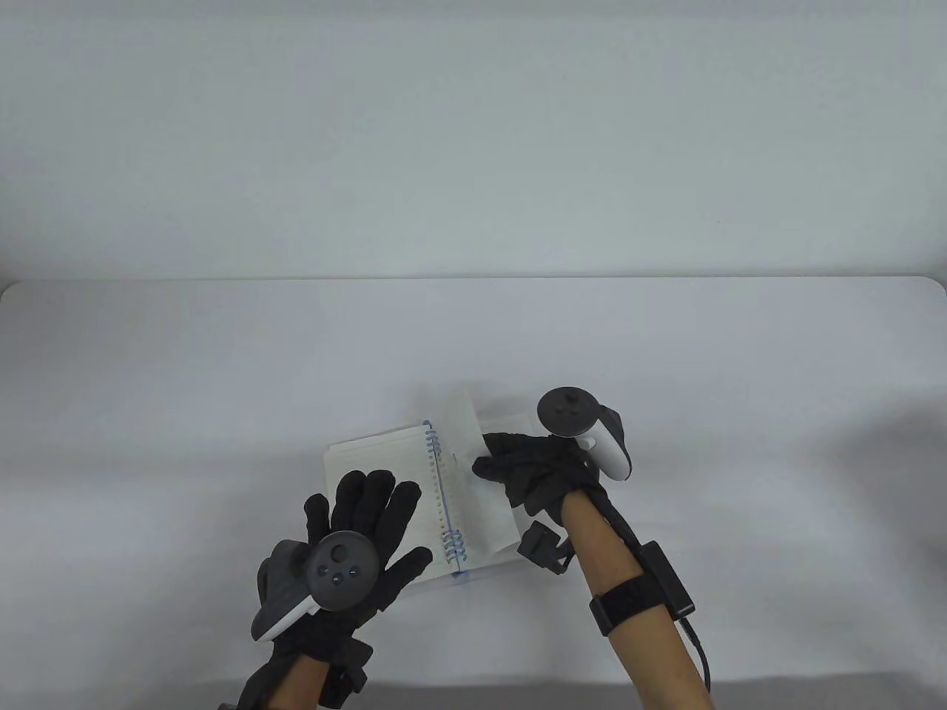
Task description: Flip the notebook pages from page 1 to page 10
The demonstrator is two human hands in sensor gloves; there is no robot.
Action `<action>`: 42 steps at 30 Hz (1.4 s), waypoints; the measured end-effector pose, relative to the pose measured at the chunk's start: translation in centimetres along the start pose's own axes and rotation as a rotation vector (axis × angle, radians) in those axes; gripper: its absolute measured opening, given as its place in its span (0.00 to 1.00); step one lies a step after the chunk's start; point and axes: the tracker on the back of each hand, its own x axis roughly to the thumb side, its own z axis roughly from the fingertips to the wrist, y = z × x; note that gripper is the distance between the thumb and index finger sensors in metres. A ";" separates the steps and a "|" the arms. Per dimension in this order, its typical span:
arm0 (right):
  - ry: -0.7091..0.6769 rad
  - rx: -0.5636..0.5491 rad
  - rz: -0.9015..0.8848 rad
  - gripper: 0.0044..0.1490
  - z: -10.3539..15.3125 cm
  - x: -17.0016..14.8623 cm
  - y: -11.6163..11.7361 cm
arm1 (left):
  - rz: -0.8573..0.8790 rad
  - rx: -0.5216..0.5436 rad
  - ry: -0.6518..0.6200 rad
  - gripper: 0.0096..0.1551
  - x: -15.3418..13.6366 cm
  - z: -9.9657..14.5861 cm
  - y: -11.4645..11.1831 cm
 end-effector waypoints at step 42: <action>-0.114 -0.184 0.268 0.52 6.5 -0.7 -3.0 | -0.021 -0.022 -0.003 0.47 0.2 -0.1 -0.3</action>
